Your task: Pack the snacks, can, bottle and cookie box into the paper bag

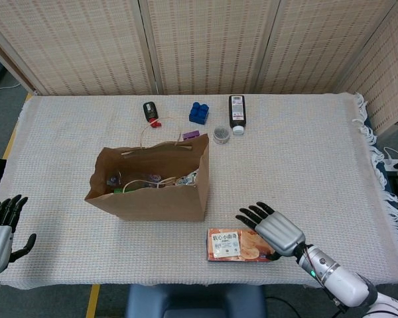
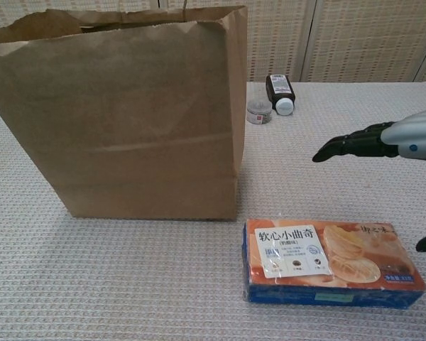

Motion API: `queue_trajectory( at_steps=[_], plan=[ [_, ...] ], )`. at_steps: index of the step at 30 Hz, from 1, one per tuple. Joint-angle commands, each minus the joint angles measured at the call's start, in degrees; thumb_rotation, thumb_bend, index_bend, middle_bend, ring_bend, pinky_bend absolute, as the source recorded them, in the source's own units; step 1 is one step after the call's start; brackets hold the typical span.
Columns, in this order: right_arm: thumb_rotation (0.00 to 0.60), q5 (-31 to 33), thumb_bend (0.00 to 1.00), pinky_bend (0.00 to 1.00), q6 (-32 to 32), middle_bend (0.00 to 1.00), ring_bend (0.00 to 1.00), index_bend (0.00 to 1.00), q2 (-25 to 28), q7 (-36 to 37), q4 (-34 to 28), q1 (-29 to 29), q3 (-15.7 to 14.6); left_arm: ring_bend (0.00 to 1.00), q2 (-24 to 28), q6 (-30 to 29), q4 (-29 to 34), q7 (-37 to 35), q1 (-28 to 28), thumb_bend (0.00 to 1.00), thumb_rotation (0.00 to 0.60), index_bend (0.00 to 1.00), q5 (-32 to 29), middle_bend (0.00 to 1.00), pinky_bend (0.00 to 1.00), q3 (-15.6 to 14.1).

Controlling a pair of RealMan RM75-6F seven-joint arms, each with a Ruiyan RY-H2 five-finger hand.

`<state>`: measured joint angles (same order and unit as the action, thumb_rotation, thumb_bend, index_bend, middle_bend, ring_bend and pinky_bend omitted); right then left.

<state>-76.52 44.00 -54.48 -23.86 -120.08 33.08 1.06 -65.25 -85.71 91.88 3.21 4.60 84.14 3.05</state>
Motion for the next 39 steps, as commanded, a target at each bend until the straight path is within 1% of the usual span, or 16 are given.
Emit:
queue_trajectory(
  at_steps=[1, 5, 8, 13, 20, 24, 29, 34, 39],
  plan=[
    [0.6, 2.0, 0.01, 0.0, -0.7, 0.0, 0.0, 0.0, -1.4, -2.4, 0.0, -0.4, -2.5, 0.0, 0.0, 0.0, -0.1, -0.1, 0.0, 0.36, 0.6, 0.04, 0.1, 0.0, 0.0, 0.0],
    [0.587, 4.8, 0.01, 0.0, -0.7, 0.0, 0.0, 0.0, -3.5, -4.7, 0.3, -0.3, -4.2, 0.0, 0.0, 0.1, -0.1, -0.1, 0.1, 0.36, 0.6, 0.04, 0.2, 0.0, 0.0, 0.0],
    [0.58, 5.7, 0.01, 0.0, 0.3, 0.0, 0.0, 0.0, -5.5, -7.3, 1.0, -0.3, -5.0, 0.0, 0.1, 0.1, -0.1, -0.1, 0.1, 0.36, 0.6, 0.04, 0.2, 0.0, 0.0, 0.0],
    [0.564, 7.6, 0.01, 0.0, 3.8, 0.0, 0.0, 0.0, -8.9, -10.5, 2.5, -0.8, -5.4, 0.0, 0.1, 0.2, -0.1, -0.3, 0.1, 0.36, 0.6, 0.04, 0.2, 0.0, 0.0, 0.0],
    [0.553, 11.5, 0.01, 0.0, 6.4, 0.0, 0.0, 0.0, -13.4, -13.7, 4.3, -0.5, -5.7, 0.0, 0.2, 0.2, -0.2, -0.6, 0.1, 0.36, 0.6, 0.04, 0.3, 0.0, 0.0, -0.1],
    [0.543, 11.5, 0.01, 0.0, 8.8, 0.0, 0.0, 0.0, -17.0, -14.7, 5.7, -1.2, -6.0, 0.0, 0.2, 0.2, -0.2, -0.8, 0.1, 0.36, 0.6, 0.04, 0.4, 0.0, 0.0, -0.1],
    [0.541, 9.8, 0.01, 0.0, 12.5, 0.0, 0.0, 0.0, -21.2, -16.2, 8.5, -2.5, -6.5, 0.0, 0.3, 0.2, -0.3, -1.3, 0.1, 0.36, 0.6, 0.04, 0.6, 0.0, 0.0, -0.2],
    [0.538, 10.7, 0.01, 0.0, 14.4, 0.0, 0.0, 0.0, -22.9, -18.1, 9.7, -3.1, -6.8, 0.0, 0.3, 0.3, -0.4, -1.8, 0.2, 0.36, 0.6, 0.04, 0.7, 0.0, 0.0, -0.2],
    [0.537, 13.1, 0.01, 0.0, 16.1, 0.0, 0.0, 0.0, -23.1, -20.3, 9.4, -3.2, -6.5, 0.0, 0.4, 0.3, -0.5, -2.0, 0.2, 0.36, 0.6, 0.04, 0.8, 0.0, 0.0, -0.3]
  ],
)
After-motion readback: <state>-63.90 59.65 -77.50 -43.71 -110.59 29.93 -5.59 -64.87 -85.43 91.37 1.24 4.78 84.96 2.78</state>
